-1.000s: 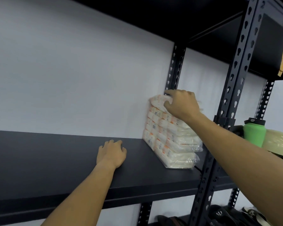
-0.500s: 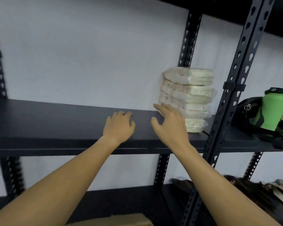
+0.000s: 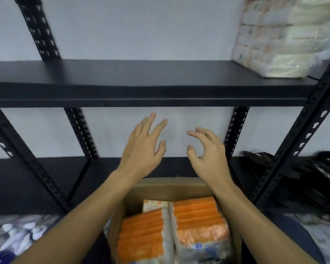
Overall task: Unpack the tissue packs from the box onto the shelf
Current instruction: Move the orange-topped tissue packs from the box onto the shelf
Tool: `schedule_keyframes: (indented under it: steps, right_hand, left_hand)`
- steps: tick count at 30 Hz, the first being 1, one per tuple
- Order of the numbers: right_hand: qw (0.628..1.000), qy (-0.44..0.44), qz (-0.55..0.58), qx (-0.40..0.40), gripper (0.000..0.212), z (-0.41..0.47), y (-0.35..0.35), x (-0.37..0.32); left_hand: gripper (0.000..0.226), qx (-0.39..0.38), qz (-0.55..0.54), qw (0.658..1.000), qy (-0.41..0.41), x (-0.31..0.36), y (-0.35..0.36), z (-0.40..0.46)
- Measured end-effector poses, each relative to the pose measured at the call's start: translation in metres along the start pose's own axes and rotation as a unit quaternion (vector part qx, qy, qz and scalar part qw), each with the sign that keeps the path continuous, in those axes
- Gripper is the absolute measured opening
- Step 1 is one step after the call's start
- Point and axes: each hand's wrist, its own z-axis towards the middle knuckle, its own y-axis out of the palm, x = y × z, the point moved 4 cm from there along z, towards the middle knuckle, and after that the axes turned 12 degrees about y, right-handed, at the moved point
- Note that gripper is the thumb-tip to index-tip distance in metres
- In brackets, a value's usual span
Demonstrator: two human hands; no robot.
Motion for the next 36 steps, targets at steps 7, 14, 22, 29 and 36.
schedule_keyframes:
  steps: [7, 14, 22, 29, 36]
  right_hand:
    - [0.977, 0.103, -0.108, -0.151, 0.038, -0.051, 0.057, 0.08]
    - [0.937, 0.186, -0.138, -0.261, 0.037, -0.057, 0.1, 0.126]
    - [0.873, 0.213, -0.269, -0.347, 0.037, -0.079, 0.12, 0.161]
    - [0.886, 0.208, -0.288, -0.297, 0.031, -0.08, 0.119, 0.16]
    - [0.905, 0.204, -0.269, -0.261, 0.021, -0.08, 0.111, 0.155]
  left_hand:
    - [0.049, -0.144, -0.11, 0.975, -0.131, -0.029, 0.098, -0.094]
    - [0.046, -0.287, -0.214, 0.909, -0.213, -0.05, 0.162, -0.129]
    - [0.035, -0.414, -0.184, 0.86, -0.234, -0.062, 0.193, -0.154]
    - [0.026, -0.366, -0.214, 0.861, -0.28, -0.064, 0.199, -0.163]
    - [0.012, -0.297, -0.259, 0.873, -0.287, -0.062, 0.191, -0.166]
